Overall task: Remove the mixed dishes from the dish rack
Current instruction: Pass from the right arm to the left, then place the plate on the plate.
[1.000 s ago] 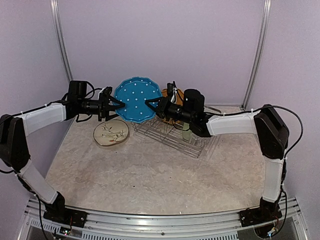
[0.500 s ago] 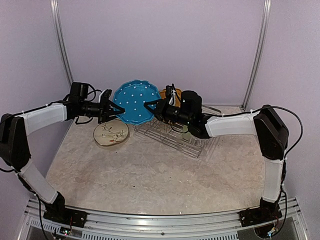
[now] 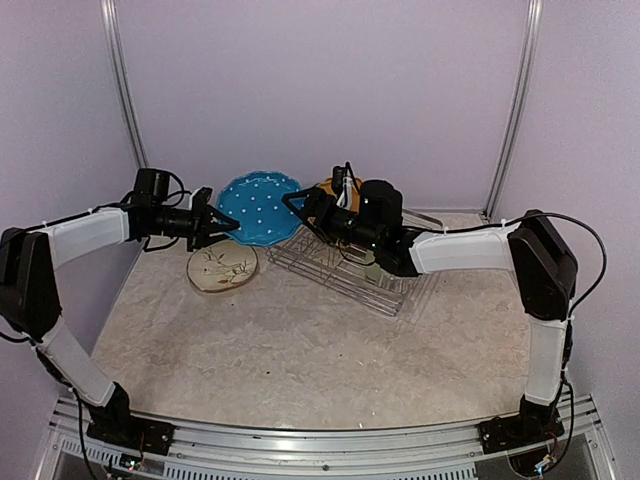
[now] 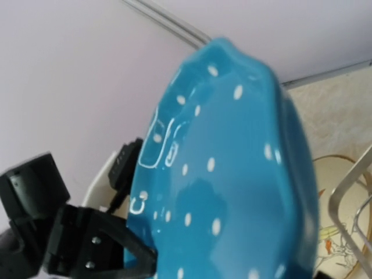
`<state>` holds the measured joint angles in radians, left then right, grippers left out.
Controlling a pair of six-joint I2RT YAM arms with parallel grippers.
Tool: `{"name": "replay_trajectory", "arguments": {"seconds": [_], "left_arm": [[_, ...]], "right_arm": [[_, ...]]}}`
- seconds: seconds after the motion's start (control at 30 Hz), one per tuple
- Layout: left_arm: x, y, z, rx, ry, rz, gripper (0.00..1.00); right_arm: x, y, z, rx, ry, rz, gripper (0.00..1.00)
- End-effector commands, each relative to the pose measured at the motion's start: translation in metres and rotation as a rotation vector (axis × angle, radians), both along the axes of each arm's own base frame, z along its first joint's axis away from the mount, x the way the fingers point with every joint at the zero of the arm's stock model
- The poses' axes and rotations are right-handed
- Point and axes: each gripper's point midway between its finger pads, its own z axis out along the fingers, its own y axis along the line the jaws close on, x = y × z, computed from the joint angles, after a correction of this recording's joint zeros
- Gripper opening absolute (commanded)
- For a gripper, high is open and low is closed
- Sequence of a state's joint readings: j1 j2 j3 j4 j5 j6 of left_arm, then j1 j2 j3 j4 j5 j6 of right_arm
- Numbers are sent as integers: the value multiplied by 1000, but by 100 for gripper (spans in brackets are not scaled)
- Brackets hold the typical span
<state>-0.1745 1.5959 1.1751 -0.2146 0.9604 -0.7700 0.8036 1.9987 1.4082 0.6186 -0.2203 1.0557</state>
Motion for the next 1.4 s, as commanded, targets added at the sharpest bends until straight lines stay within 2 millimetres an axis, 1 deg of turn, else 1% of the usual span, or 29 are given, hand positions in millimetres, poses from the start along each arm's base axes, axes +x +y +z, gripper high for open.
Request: {"name": "replay_trajectory", "arguments": {"seconds": [0.0,0.07,0.17,0.2,0.23,0.3,0.4,0.5,0.6,0.73,1.0,1.13,1.37], "left_arm": [[14,21,31,-34,-120,61,0],[19,36,30,-33,-102,116,0],[28,61,26,-39,-67,198,0],[31,69,23,-37,-49,229,0],[35,83,19,-29,-28,273,0],[39,100,9,-5,19,343,0],[43,119,-6,24,86,417,0],[45,132,-21,50,152,464,0],[47,134,-35,57,216,464,0],[49,128,-53,32,283,437,0],[50,119,-79,1,376,403,0],[52,116,-86,-18,404,392,0],[52,112,-95,-36,434,377,0]], "right_arm": [[-1,-7,33,-5,-77,-49,95],[2,-13,30,-32,-76,-78,98],[5,-24,31,-77,-93,-132,98],[5,-28,34,-90,-104,-145,98],[4,-32,36,-107,-115,-160,98],[4,-38,40,-123,-132,-183,98],[3,-44,43,-131,-147,-202,98],[1,-47,44,-127,-153,-206,98],[0,-48,45,-122,-156,-205,98],[-2,-48,47,-116,-160,-202,98],[-4,-53,48,-133,-159,-213,98],[-2,-57,48,-144,-161,-233,97],[-3,-54,46,-137,-154,-222,97]]}}
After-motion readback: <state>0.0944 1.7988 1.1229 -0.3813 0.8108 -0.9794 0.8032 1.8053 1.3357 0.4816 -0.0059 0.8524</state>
